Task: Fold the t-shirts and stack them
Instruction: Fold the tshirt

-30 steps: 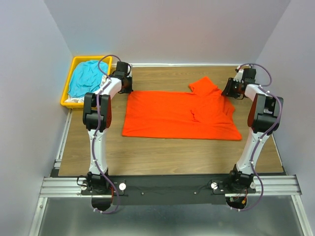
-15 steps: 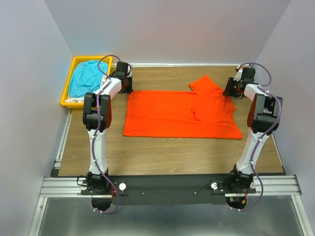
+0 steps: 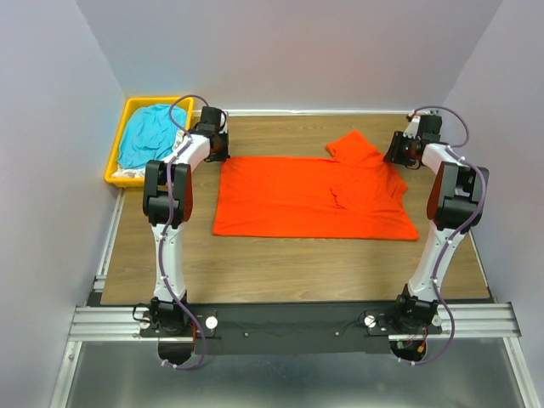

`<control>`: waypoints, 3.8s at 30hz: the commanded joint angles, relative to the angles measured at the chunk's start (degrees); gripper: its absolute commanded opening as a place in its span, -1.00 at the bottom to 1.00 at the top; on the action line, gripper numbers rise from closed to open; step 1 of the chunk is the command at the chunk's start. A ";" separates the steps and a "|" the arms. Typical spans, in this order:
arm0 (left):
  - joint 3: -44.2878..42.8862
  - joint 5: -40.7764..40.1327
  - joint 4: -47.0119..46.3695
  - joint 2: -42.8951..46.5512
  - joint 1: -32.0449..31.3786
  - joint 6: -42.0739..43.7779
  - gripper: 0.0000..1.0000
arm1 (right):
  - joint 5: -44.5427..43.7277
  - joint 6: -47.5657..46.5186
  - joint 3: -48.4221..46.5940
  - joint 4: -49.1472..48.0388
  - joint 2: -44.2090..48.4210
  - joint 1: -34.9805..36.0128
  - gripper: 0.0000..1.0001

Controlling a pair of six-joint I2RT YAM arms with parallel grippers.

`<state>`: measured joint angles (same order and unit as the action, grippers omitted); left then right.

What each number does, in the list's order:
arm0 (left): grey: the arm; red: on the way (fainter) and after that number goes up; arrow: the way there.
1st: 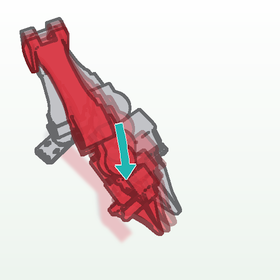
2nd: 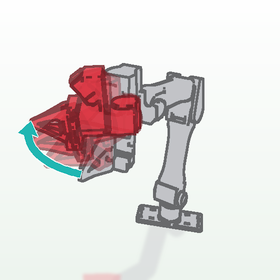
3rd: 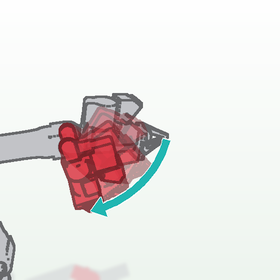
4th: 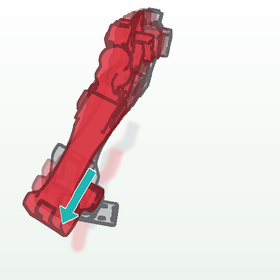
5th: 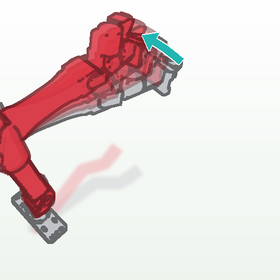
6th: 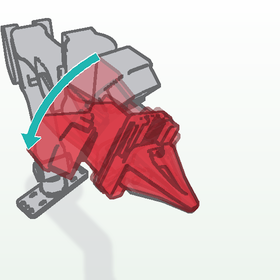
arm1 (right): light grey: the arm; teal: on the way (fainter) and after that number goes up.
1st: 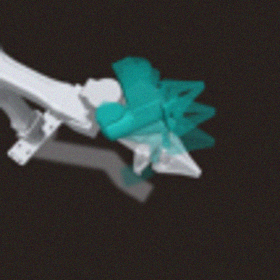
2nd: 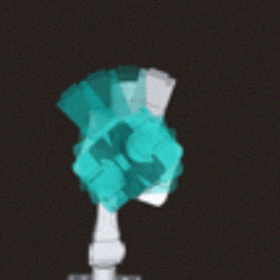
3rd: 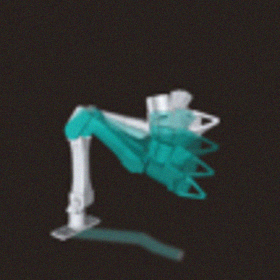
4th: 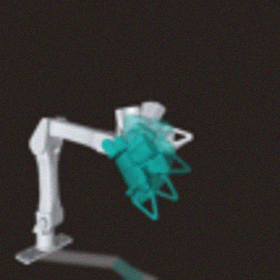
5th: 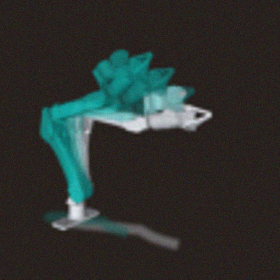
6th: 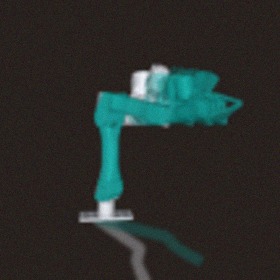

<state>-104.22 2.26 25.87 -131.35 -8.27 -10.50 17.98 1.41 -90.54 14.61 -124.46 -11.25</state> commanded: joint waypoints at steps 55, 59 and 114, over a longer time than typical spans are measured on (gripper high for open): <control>0.78 -0.94 4.01 -2.16 0.19 0.83 -1.00 | -1.63 -4.22 0.10 -1.96 -4.03 -0.18 -0.19; 0.51 -0.94 4.10 -2.24 0.10 1.01 -1.00 | 0.04 -4.57 -0.25 -0.82 -4.91 -0.27 -0.27; 18.96 3.72 -5.39 19.55 1.42 -0.22 -1.00 | -14.19 5.80 12.49 0.59 17.06 -0.36 -0.99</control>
<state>-87.15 5.06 21.91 -115.37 -7.46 -10.02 9.02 5.61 -79.35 16.14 -110.43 -11.35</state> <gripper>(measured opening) 0.007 0.013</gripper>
